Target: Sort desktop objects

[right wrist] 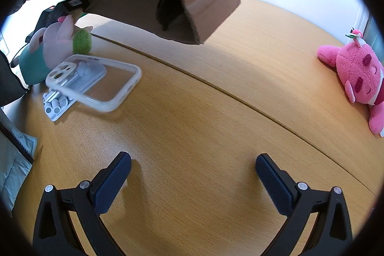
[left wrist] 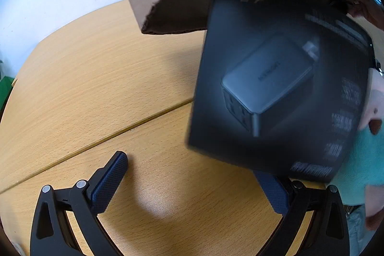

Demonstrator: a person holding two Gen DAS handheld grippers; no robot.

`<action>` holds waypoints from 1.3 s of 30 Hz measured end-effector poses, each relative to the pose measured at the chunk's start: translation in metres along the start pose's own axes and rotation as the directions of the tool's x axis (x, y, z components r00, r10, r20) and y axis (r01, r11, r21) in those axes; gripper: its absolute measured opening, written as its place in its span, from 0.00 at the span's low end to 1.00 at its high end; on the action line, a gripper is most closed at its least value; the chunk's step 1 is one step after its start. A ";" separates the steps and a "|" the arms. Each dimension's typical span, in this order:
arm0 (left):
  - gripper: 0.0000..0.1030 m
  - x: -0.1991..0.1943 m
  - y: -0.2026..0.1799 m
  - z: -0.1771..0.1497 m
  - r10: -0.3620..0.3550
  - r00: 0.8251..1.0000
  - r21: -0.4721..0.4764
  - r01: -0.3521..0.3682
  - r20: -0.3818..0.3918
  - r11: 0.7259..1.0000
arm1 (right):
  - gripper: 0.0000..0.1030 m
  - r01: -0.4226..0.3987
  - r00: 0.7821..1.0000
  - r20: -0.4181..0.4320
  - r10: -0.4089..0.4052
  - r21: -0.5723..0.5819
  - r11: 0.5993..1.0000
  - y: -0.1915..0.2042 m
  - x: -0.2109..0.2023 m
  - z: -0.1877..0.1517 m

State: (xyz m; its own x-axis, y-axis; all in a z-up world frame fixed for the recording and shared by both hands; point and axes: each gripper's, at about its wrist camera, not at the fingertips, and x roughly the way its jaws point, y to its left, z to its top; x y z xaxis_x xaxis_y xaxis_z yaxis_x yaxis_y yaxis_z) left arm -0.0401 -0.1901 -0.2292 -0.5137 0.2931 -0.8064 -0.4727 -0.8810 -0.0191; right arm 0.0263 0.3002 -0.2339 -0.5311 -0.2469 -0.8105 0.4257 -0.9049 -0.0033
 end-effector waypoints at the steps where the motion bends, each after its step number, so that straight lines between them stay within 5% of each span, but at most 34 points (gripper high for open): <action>1: 1.00 0.000 0.001 0.000 0.000 1.000 0.001 0.000 0.000 1.000 | 1.00 0.000 1.000 0.000 0.000 0.000 1.000 0.000 0.000 0.000; 39: 1.00 -0.002 0.012 0.006 0.001 1.000 0.002 -0.001 0.000 1.000 | 1.00 0.017 1.000 0.000 -0.017 0.022 1.000 0.001 0.001 -0.003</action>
State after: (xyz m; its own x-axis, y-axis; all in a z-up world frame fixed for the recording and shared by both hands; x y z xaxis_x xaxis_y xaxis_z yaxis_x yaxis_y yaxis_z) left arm -0.0492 -0.1988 -0.2241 -0.5137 0.2924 -0.8066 -0.4737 -0.8805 -0.0175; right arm 0.0281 0.2995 -0.2365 -0.5385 -0.2311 -0.8103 0.4001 -0.9165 -0.0044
